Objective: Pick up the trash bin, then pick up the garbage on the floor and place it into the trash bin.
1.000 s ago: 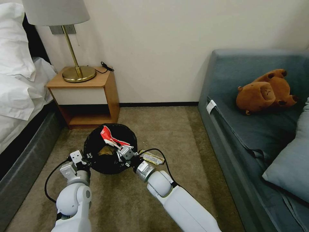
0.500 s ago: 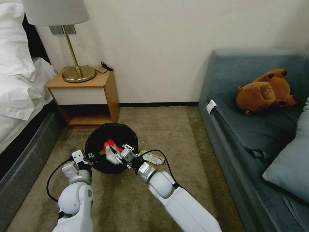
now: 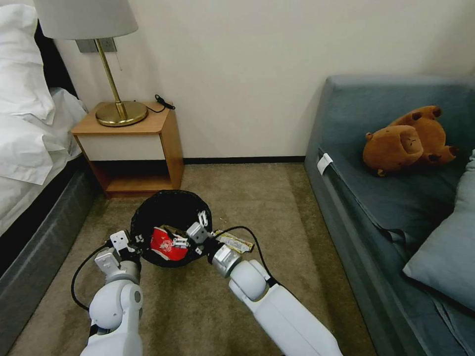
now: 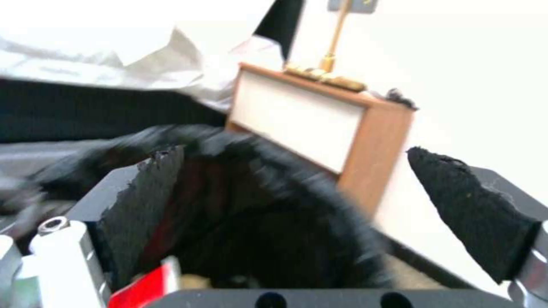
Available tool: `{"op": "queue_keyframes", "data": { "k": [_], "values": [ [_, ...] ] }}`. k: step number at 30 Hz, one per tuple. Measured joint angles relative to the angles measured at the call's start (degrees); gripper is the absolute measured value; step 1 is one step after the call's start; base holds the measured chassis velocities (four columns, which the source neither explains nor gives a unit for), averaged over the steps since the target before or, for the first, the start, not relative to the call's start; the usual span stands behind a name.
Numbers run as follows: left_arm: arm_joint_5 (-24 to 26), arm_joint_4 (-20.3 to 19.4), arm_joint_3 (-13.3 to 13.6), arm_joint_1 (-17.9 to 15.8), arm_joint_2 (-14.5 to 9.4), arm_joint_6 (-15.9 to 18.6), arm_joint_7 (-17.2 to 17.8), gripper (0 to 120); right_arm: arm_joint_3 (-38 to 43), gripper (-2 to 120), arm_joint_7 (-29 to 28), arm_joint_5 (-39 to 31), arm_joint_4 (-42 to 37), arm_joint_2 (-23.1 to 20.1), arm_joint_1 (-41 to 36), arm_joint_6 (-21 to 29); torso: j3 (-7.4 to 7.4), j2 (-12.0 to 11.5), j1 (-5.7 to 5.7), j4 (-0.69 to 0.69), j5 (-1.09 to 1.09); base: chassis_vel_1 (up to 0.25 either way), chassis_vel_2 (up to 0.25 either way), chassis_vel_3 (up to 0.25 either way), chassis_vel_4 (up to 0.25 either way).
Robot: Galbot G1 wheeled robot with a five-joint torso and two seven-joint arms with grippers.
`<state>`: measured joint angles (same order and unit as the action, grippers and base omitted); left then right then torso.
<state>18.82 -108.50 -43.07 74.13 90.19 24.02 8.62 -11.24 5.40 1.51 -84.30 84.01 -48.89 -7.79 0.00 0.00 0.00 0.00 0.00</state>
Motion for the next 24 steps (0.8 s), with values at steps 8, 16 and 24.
{"op": "queue_keyframes", "data": {
  "k": [8,16,24],
  "values": [
    [0.7,0.0,-0.9,0.0,-0.9,0.0,0.0,1,4.1,100,-2.5,-3.3,-4.8,-0.7,1.0,4.2,0.00,0.0,0.00,0.00,0.00,0.000,0.000,0.000,0.000],
    [1.2,0.5,-1.5,-0.7,-1.6,0.3,-0.3,1,13.9,100,-3.9,-4.0,-11.3,0.7,-3.7,7.1,0.00,0.0,0.00,-0.01,0.00,0.000,0.000,0.000,0.000],
    [1.3,1.0,-1.5,-0.8,-1.5,0.2,-0.8,1,17.5,100,-5.0,-4.1,-11.6,3.5,-7.7,6.3,0.00,0.0,0.00,0.00,0.00,0.000,0.000,0.000,0.000]
  ]
}}
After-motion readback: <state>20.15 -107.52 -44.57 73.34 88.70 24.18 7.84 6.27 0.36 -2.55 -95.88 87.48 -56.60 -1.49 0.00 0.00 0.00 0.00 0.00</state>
